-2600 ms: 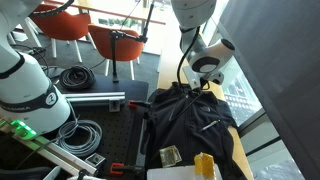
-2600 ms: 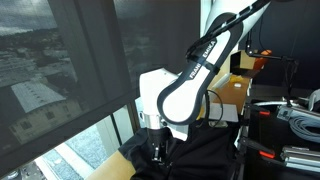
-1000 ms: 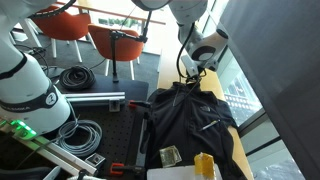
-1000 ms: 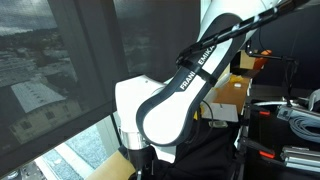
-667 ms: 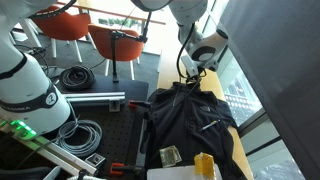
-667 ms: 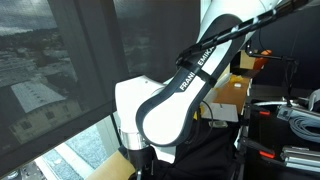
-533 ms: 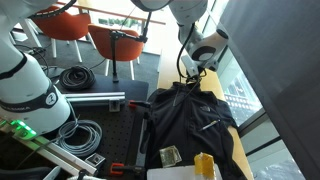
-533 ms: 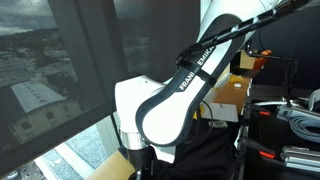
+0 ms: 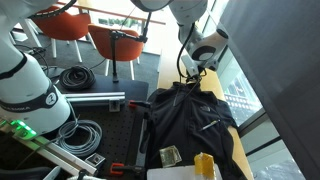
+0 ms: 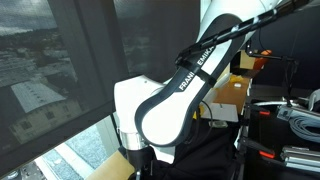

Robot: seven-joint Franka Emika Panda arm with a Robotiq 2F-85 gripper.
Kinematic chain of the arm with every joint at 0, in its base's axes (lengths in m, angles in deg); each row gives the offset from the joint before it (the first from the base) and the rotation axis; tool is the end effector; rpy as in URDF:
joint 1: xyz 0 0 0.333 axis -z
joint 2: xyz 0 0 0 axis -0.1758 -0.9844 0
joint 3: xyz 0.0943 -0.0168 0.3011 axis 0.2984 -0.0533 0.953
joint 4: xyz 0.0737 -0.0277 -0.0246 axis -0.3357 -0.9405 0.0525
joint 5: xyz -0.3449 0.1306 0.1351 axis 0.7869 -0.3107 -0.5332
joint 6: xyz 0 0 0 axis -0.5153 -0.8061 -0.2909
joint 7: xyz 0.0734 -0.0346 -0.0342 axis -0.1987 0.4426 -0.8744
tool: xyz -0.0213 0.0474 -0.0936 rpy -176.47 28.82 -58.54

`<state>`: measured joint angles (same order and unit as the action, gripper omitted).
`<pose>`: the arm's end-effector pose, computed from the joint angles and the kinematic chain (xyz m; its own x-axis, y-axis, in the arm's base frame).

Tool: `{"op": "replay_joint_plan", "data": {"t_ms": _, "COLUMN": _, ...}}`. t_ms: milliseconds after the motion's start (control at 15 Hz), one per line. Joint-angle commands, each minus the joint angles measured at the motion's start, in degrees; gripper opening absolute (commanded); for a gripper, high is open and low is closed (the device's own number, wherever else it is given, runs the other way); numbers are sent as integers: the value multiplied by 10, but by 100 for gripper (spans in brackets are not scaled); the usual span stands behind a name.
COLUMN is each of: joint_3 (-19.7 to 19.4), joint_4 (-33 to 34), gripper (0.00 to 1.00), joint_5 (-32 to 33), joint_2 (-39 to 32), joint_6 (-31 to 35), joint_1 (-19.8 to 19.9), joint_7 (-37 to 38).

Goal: Close the zip of the jersey

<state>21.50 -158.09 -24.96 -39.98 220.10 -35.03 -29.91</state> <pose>0.5844 0.4015 0.0903 0.8694 0.4942 -0.0053 0.4850 -0.8552 -0.1829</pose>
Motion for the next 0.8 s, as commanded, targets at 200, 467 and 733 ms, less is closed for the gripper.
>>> {"op": "replay_joint_plan", "data": {"t_ms": 200, "joint_3": 8, "joint_4": -12, "gripper": 0, "joint_5": 2, "joint_2": 5, "joint_6": 4, "joint_1": 3, "joint_7": 11}}
{"op": "replay_joint_plan", "data": {"t_ms": 467, "joint_3": 2, "joint_4": -55, "gripper": 0, "joint_5": 3, "joint_2": 22, "joint_6": 19, "joint_1": 8, "joint_7": 20}}
{"op": "replay_joint_plan", "data": {"t_ms": 733, "joint_3": -9, "joint_4": -113, "gripper": 0, "joint_5": 6, "joint_2": 50, "joint_6": 47, "joint_1": 16, "joint_7": 34}}
